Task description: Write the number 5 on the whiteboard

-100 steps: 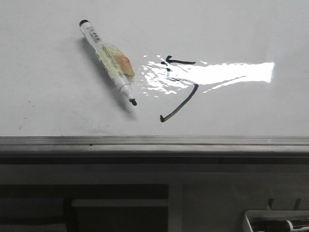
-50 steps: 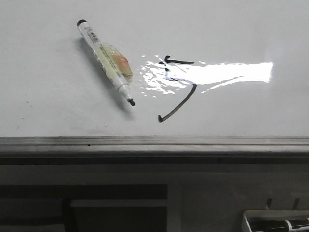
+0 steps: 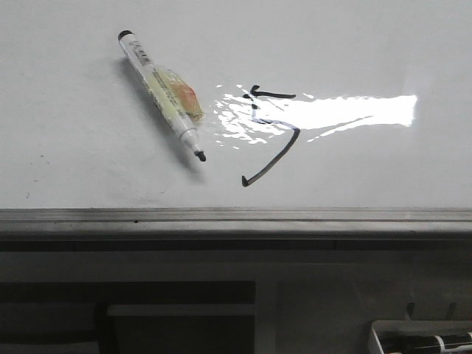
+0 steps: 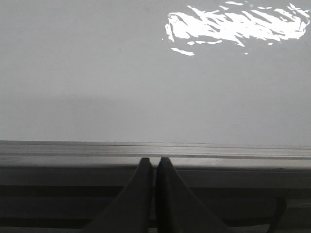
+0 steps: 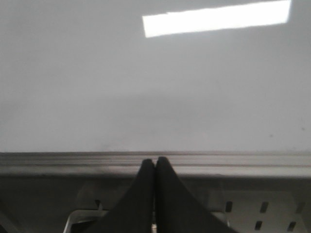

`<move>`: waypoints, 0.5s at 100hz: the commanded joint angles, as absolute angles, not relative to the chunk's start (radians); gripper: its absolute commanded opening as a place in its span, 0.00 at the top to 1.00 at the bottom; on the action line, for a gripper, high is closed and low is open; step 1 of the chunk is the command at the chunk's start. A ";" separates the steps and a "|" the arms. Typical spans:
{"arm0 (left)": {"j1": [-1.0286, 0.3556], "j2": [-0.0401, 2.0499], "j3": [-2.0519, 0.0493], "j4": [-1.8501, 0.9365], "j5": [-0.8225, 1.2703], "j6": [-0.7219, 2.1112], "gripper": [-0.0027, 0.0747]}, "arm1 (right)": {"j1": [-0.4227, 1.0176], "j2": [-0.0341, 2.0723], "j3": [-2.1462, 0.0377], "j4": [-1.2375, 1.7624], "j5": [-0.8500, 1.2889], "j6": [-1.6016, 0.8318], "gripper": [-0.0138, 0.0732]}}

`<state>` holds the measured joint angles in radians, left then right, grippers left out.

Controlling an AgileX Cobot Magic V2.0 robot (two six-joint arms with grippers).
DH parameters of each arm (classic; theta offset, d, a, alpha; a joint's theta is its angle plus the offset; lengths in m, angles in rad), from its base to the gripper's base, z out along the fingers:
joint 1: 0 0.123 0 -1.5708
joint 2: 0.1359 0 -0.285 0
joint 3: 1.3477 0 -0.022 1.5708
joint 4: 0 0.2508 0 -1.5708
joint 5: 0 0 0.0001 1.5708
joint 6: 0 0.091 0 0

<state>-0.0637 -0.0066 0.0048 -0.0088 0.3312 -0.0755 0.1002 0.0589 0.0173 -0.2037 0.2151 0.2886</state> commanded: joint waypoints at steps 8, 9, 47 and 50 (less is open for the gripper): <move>-0.061 -0.032 0.021 -0.018 0.267 -0.079 0.99 | 0.067 0.071 0.039 -0.198 0.242 0.286 0.89; -0.061 -0.032 0.021 -0.018 0.267 -0.079 0.99 | 0.067 0.071 0.039 -0.198 0.255 0.286 0.89; -0.061 -0.032 0.021 -0.018 0.268 -0.079 0.99 | 0.067 -0.029 0.039 -0.198 0.308 0.286 0.89; -0.061 -0.032 0.021 -0.018 0.268 -0.079 0.99 | 0.067 -0.029 0.039 -0.198 0.322 0.286 0.89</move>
